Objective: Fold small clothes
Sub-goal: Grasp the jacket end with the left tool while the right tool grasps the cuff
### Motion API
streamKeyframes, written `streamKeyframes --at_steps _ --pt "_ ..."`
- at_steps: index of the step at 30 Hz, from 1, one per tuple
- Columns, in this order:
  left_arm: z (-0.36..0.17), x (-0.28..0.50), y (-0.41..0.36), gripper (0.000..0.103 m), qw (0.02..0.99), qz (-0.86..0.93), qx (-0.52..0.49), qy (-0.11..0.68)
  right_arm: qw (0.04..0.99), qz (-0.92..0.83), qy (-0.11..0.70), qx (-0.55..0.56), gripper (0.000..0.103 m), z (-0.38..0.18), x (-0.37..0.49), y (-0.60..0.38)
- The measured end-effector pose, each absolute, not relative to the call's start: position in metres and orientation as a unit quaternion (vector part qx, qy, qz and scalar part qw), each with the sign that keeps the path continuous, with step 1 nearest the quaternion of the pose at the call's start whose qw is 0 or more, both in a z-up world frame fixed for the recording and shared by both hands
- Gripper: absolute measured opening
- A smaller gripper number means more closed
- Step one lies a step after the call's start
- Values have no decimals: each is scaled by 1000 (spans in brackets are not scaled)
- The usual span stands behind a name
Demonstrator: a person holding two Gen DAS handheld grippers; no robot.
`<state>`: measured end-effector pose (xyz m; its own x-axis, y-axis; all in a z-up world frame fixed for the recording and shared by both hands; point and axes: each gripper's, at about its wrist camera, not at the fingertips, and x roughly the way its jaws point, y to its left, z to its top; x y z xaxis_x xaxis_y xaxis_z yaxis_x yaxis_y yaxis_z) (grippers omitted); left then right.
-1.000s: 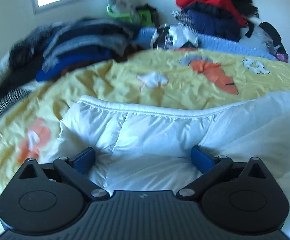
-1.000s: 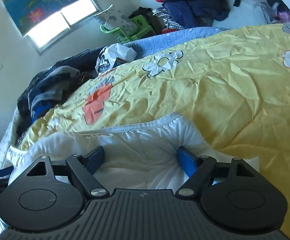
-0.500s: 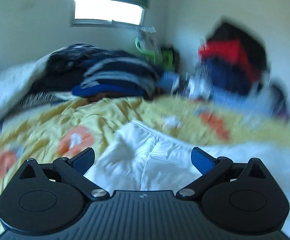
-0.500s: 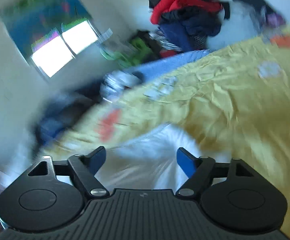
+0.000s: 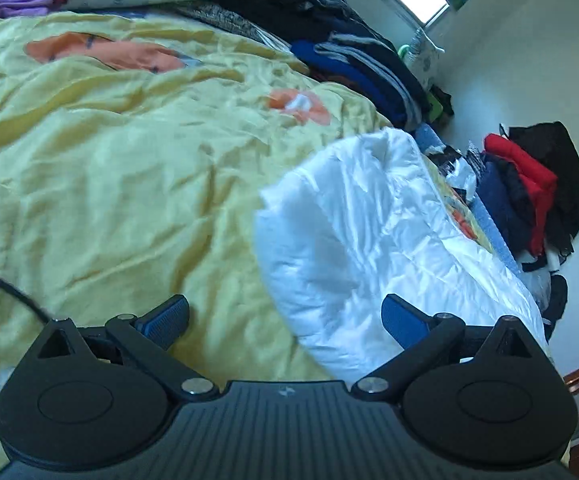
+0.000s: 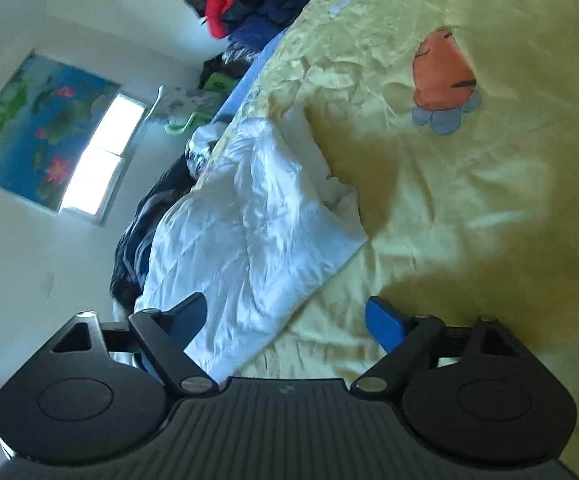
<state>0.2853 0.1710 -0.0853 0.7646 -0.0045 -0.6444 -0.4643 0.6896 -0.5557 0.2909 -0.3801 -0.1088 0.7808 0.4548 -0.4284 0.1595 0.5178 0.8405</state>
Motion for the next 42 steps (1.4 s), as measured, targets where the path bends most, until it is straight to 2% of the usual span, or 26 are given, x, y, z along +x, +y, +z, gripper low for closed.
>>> streamKeyframes --at_steps 6,7,8,9,10,11,12,13,16,21,28,34,38,40,41,42 --pt "-91 305 165 102 858 135 -397 298 831 80 294 466 84 -108 320 -352" --pt "-91 309 162 102 858 132 -395 302 831 78 292 467 81 -110 323 -350" --pt "-90 312 160 101 859 127 -391 306 828 74 293 472 70 -113 327 -349" --pt "-90 315 158 89 859 124 -390 308 823 65 296 480 54 -117 330 -348" --pt "-91 318 158 65 856 115 -396 314 816 62 300 491 44 -121 331 -348" --pt "-93 321 160 53 847 110 -405 325 802 64 302 511 34 -127 333 -350" --pt "-96 324 163 37 841 107 -415 331 793 65 295 529 31 -132 332 -352" --pt "-99 326 166 30 833 97 -429 335 792 67 286 536 28 -133 332 -354" --pt "-98 326 169 19 832 88 -436 332 801 74 274 527 22 -131 330 -354" --pt "-77 318 165 13 849 76 -407 328 819 89 254 506 15 -108 324 -354" --pt "-56 256 174 12 854 27 -402 330 814 121 246 512 15 -87 265 -368" --pt "-75 186 169 12 845 27 -387 369 794 103 277 531 15 -108 174 -376" --pt "-89 176 168 13 843 29 -383 377 791 93 288 532 15 -126 150 -374" --pt "-88 181 164 14 850 28 -363 379 806 101 281 511 20 -122 156 -371" --pt "-87 182 162 15 855 28 -353 378 811 99 283 503 27 -119 160 -371" --pt "-86 180 162 17 858 28 -347 378 808 96 290 504 45 -118 164 -372"
